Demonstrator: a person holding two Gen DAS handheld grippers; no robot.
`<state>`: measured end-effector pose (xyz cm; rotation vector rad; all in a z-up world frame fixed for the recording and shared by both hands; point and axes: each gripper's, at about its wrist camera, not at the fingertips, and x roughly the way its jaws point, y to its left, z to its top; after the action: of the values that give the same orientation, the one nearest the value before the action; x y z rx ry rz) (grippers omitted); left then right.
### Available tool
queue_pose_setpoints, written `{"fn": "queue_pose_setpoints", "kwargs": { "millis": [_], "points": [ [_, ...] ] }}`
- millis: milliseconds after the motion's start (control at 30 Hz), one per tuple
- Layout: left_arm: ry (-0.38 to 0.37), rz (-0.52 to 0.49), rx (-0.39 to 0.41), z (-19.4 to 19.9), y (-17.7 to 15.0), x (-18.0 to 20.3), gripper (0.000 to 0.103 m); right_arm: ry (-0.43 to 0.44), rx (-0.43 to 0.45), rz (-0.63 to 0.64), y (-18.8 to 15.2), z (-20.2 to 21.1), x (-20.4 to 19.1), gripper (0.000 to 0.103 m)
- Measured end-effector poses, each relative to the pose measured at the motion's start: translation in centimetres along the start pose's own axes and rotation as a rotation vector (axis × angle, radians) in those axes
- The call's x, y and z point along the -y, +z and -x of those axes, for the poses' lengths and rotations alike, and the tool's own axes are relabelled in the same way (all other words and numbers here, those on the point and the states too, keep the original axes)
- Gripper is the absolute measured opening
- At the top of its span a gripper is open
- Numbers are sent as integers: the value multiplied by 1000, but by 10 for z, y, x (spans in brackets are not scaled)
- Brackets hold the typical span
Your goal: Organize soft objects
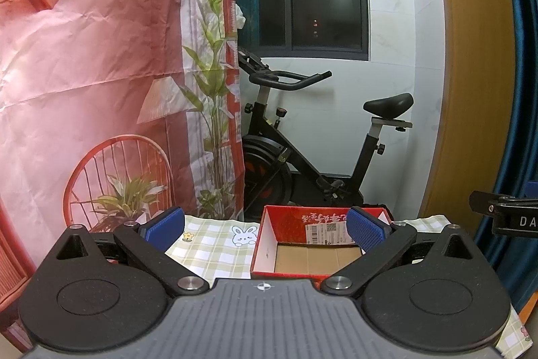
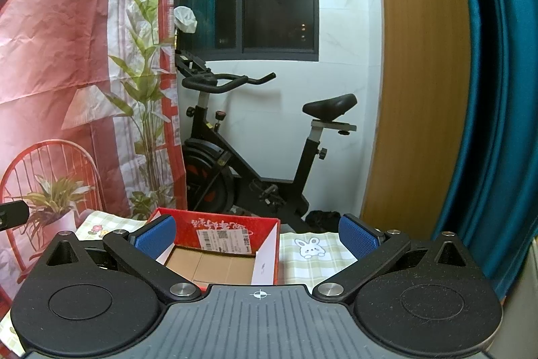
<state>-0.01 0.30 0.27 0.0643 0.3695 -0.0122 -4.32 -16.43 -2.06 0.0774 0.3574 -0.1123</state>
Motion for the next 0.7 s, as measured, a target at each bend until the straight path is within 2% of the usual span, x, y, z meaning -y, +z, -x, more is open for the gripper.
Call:
{"fn": "queue_pose_setpoints", "kwargs": {
  "millis": [700],
  "points": [
    [0,-2,1,0,-2,3,103,0,1,0,0,0,0,103]
  ]
}}
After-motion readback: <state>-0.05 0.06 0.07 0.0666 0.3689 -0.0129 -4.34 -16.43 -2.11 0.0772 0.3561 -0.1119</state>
